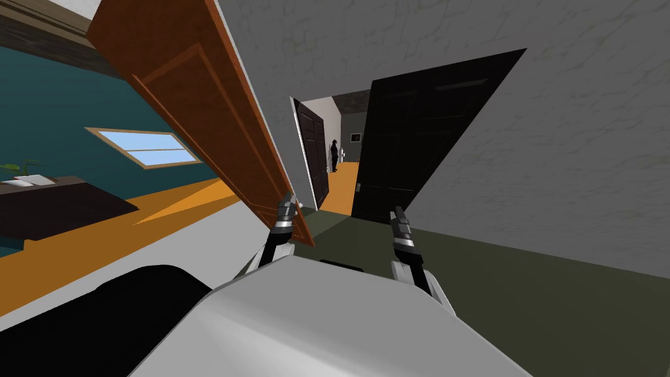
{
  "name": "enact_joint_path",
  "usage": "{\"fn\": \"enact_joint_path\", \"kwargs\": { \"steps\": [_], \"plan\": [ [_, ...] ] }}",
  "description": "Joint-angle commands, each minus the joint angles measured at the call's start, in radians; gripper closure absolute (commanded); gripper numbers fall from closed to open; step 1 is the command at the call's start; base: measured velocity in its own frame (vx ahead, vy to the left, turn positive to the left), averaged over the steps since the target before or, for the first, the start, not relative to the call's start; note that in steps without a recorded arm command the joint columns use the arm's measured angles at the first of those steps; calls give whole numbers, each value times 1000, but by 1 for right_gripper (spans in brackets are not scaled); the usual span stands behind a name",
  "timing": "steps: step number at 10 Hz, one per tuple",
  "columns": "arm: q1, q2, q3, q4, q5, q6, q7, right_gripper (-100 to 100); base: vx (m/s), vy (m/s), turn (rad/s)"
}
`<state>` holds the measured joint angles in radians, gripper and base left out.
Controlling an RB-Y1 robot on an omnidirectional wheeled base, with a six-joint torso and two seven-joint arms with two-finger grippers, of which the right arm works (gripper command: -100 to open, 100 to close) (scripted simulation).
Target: Push the door open
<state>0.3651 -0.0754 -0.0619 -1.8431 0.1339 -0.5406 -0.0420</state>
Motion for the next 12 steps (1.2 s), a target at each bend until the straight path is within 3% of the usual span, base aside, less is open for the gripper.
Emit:
{"fn": "enact_joint_path", "kwargs": {
  "steps": [1, 12],
  "plan": [
    [-15, -2, -5, 33, 6, -6, -5, -100, 91, 20, -16],
    [-117, -19, -49, 279, 45, -60, -42, -100, 99, 20, -15]
  ]
}}
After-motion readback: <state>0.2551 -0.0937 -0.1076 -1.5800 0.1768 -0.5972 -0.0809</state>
